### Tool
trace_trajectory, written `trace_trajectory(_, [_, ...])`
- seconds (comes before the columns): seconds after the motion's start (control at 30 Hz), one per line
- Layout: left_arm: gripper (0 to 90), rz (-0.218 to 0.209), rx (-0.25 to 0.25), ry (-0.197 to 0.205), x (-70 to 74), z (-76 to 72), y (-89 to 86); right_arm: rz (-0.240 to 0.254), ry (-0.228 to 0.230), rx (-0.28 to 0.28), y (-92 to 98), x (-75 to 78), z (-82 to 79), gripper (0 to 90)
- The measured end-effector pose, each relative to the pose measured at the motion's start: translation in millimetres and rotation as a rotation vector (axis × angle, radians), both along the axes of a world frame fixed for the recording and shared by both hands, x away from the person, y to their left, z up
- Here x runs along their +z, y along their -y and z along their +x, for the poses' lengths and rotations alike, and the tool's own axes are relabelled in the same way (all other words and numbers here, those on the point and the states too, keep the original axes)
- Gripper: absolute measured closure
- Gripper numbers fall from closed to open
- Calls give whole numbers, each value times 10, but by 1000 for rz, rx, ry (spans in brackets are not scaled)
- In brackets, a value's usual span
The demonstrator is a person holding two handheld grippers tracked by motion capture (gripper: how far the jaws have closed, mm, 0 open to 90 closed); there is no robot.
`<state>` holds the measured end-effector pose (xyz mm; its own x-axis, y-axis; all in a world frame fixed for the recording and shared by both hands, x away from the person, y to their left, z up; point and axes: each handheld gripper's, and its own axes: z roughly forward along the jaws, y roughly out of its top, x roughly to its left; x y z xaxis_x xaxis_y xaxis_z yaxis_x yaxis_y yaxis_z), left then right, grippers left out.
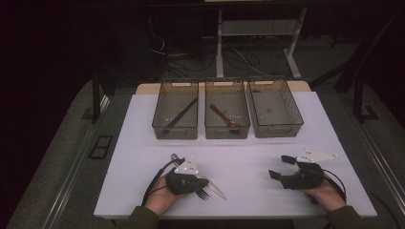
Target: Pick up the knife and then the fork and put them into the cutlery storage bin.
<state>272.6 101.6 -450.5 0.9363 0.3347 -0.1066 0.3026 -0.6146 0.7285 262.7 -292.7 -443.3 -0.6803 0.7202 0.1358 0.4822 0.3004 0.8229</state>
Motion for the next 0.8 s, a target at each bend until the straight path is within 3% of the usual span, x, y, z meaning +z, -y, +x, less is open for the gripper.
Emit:
trace_trajectory(0.4, [888, 28, -6, 48, 10, 129, 143, -1, 0, 1, 2, -1, 1, 198])
trace_trajectory(0.8, [888, 21, 14, 46, -1, 317, 270, 0, -1, 2, 5, -1, 0, 198])
